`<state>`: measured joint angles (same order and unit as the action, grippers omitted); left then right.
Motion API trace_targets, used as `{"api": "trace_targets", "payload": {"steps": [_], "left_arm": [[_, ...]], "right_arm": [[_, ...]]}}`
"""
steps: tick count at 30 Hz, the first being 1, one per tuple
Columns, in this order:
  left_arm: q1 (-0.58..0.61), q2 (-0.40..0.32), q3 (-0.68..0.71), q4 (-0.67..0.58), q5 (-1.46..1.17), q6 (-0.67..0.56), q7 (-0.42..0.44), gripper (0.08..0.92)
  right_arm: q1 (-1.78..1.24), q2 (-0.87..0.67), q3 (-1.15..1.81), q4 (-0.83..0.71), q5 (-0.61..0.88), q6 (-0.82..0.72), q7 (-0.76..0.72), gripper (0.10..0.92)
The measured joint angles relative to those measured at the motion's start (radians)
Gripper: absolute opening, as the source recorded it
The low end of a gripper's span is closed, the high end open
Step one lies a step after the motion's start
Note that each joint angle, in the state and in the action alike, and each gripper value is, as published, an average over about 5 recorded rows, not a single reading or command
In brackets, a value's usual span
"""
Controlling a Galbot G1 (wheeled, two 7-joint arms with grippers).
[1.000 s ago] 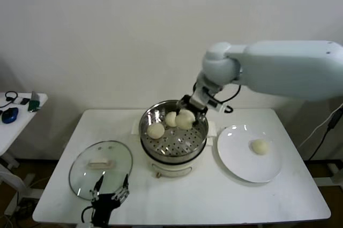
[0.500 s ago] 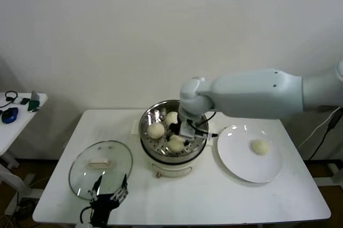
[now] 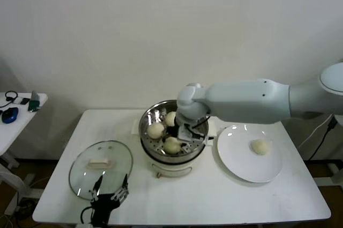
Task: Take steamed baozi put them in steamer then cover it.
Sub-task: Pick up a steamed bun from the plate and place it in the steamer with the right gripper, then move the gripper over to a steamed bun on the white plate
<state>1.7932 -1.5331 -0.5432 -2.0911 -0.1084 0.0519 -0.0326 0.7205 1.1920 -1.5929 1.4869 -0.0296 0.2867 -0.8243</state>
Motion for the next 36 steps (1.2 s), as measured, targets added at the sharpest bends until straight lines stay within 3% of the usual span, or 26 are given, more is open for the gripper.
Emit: {"api": "trace_targets", "payload": {"steps": [8,17,27,36], "left_arm": [[0.004,0.001,0.002,-0.004,0.001,-0.004,0.0,0.823],[-0.005,0.001,0.004,-0.001,-0.001,-0.002,0.001,0.823],[-0.014,0.003,-0.006,0.0,-0.003,0.001,0.002,0.823],[-0.007,-0.002,-0.016,0.006,-0.001,-0.001,0.002,0.823]], "right_arm": [[0.14,-0.073,-0.043,-0.068,0.209,0.026,-0.093,0.823],[0.301,-0.256,-0.196,-0.124,0.422,-0.112,-0.167,0.823],[0.186,-0.509,-0.207,-0.176,0.389,-0.239,-0.195,0.823],[-0.102,-0.57,0.008,-0.328,0.28,-0.264,-0.197,0.823]]}}
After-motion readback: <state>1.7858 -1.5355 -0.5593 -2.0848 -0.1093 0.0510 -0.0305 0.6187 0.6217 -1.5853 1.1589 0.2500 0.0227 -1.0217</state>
